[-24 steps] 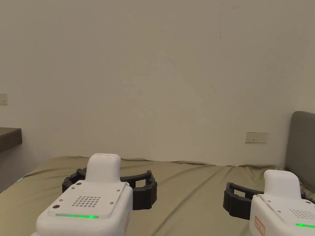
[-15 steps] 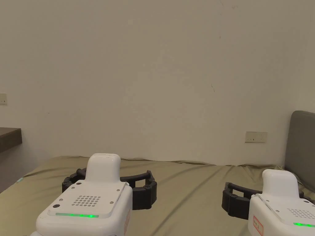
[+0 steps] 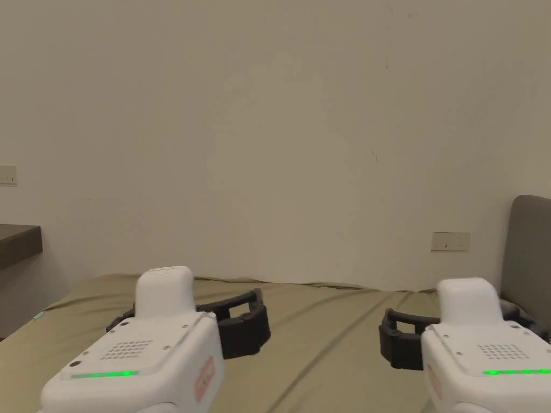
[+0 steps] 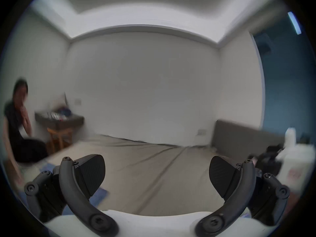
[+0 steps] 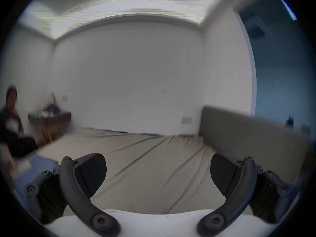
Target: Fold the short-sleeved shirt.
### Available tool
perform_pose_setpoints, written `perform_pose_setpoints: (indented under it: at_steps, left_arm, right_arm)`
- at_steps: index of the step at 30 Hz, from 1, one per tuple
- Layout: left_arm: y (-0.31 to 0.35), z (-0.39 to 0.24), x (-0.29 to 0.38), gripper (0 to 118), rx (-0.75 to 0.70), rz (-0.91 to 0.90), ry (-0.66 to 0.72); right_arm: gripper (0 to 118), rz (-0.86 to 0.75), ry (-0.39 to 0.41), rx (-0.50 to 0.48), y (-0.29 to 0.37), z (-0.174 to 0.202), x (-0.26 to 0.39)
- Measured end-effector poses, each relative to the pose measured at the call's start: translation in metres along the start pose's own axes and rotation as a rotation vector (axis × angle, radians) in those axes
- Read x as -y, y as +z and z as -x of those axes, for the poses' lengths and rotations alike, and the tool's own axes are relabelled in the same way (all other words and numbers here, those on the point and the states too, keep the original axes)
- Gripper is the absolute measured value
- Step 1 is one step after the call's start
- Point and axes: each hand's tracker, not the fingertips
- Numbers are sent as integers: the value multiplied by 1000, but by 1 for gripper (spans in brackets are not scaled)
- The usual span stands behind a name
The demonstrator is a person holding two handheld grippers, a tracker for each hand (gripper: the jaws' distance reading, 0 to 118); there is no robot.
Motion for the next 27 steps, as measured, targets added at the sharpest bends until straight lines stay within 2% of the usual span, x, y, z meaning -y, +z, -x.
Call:
perform_pose_setpoints:
  at_steps: [1,3,4,5,6,7,8,9,10,12,13,14,15,16,17,18,19,23,27]
  left_arm:
    - [1,11,1,118,64,-2,156]
    - [-1,47,17,118,159,80,631]
    - [-5,66,32,118,191,138,867]
    - [-8,78,48,118,180,184,1067]
    - [-10,84,59,118,133,226,1169]
    - [-11,87,63,118,96,231,1092]
    - [-11,86,56,118,50,215,923]
    - [-10,78,44,118,-23,186,736]
    - [-8,62,26,118,-121,140,451]
    - [-3,11,7,118,-259,8,-102]
    - [-2,-8,6,118,-298,-58,-304]
    - [-2,-24,7,118,-331,-107,-494]
    - [-2,-36,7,118,-355,-136,-615]
    - [0,-49,11,118,-346,-177,-673]
    - [3,-54,14,118,-298,-192,-650]
    - [7,-58,15,118,-259,-196,-631]
    - [9,-55,17,118,-209,-193,-570]
    - [5,-48,22,118,-174,-74,-406]
    - [2,-43,21,118,-183,-32,-382]
  right_arm:
    - [118,-39,157,-6,1,10,-6]
    - [118,-144,708,-15,9,43,-7]
    - [118,-205,1031,-6,14,58,6]
    - [118,-283,1284,20,15,67,20]
    - [118,-335,1369,54,14,71,30]
    - [118,-334,1317,67,13,73,29]
    - [118,-306,1137,33,12,73,20]
    - [118,-279,1007,-1,12,68,12]
    - [118,-228,809,-37,11,54,1]
    - [118,-150,394,-40,9,26,-20]
    - [118,-130,179,-43,10,10,-25]
    - [118,-106,-45,-68,11,-8,-28]
    - [118,-83,-210,-101,13,-22,-25]
    - [118,-71,-362,-128,16,-32,-19]
    - [118,-81,-431,-148,19,-35,-9]
    - [118,-86,-461,-150,23,-34,-2]
    - [118,-78,-452,-144,29,-32,4]
    - [118,-62,-285,-104,34,-18,13]
    - [118,-77,-284,-93,34,-20,10]
